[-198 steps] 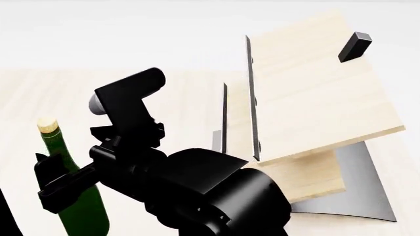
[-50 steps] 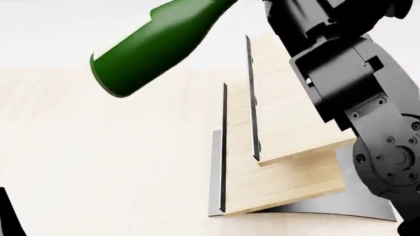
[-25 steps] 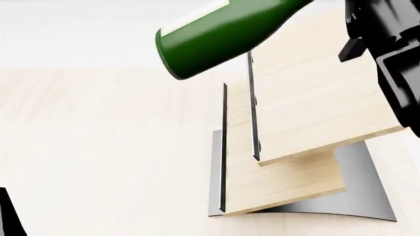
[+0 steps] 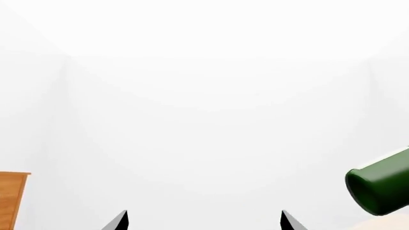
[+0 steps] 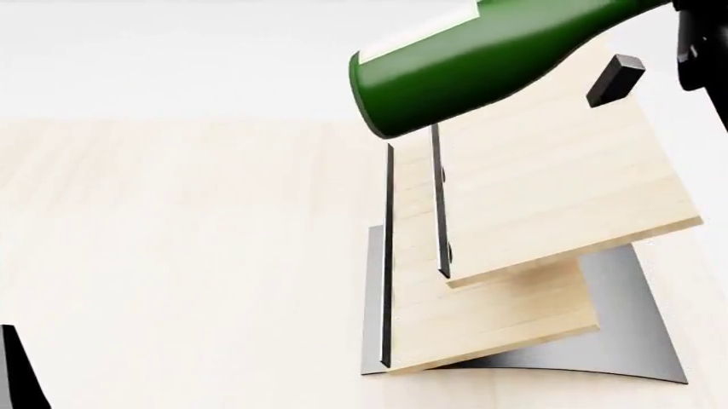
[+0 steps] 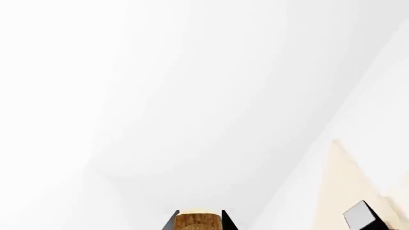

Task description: Put the wine bottle on the wine rack.

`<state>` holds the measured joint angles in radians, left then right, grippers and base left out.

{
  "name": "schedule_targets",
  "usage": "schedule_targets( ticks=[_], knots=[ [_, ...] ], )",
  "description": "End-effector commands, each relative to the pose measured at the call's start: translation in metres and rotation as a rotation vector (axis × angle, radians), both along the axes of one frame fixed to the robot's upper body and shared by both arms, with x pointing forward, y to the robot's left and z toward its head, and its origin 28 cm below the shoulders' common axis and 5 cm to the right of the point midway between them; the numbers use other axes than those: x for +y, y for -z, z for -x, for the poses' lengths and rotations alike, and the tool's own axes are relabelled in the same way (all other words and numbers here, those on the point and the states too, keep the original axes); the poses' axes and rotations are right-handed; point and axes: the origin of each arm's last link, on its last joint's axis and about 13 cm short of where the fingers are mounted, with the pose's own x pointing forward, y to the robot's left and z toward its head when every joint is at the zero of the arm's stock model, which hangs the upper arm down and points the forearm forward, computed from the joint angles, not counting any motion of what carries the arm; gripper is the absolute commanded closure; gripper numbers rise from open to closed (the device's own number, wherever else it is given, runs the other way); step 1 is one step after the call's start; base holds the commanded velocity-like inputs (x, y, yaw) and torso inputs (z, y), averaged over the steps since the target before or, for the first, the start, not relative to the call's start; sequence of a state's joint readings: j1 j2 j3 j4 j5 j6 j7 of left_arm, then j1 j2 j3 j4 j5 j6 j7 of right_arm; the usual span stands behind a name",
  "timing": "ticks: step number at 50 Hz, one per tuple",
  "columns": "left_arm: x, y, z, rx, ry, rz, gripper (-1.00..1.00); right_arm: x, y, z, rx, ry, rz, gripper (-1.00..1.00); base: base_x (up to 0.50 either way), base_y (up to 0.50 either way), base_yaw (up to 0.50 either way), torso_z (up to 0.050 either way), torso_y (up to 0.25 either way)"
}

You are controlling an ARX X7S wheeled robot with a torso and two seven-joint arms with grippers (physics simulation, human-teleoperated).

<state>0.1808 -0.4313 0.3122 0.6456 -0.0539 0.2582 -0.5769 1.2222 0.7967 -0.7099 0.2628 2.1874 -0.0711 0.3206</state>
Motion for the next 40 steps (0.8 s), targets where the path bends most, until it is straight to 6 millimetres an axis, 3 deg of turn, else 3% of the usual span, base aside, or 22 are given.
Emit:
schedule_targets(
  ticks=[1, 40],
  knots=[
    [0.0, 0.001, 0.0, 0.002, 0.001, -0.002, -1.0, -0.013, -0.003, 0.005, -0.037, 0.049, 0.005, 1.0, 0.0, 0.0, 0.0, 0.0, 0.0],
    [-0.002, 0.002, -0.001, 0.009, 0.004, -0.006, -1.0, -0.028, 0.031, 0.004, 0.028, 0.089, 0.014, 1.0, 0.0, 0.0, 0.0, 0.0, 0.001]
  ],
)
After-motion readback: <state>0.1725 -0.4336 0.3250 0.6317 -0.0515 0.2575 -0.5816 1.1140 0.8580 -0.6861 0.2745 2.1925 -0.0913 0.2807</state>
